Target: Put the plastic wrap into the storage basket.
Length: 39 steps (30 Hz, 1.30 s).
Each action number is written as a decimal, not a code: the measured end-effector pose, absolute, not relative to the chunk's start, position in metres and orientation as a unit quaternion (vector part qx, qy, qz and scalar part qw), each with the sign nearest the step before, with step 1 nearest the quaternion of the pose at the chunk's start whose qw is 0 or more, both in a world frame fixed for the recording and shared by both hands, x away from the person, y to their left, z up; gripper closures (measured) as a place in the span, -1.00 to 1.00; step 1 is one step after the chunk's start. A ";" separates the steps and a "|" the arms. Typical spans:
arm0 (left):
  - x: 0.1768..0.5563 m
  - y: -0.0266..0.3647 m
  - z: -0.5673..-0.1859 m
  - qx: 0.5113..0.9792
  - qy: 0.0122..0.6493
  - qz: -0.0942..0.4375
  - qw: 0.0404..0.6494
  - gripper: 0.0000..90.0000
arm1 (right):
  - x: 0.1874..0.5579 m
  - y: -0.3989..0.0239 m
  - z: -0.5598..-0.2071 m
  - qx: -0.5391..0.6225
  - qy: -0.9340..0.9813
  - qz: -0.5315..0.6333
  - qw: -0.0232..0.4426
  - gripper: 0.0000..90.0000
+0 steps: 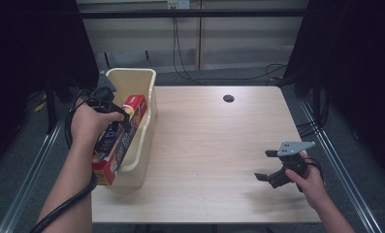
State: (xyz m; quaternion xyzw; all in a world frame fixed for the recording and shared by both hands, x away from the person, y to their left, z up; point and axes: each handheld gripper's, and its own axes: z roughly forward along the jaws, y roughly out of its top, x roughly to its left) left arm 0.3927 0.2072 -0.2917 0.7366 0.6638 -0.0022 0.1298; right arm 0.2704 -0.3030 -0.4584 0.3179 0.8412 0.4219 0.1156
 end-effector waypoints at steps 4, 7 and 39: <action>0.393 0.208 -0.294 0.734 0.667 -0.006 0.129 -0.09 | 0.270 -0.303 -0.458 0.317 0.841 0.422 0.115 -0.96; 0.392 0.208 -0.297 0.732 0.669 -0.010 0.128 -0.09 | 0.270 -0.303 -0.459 0.317 0.842 0.421 0.115 -0.96; 0.398 0.205 -0.321 0.730 0.674 -0.023 0.108 -0.11 | 0.268 -0.303 -0.460 0.320 0.842 0.418 0.116 -0.96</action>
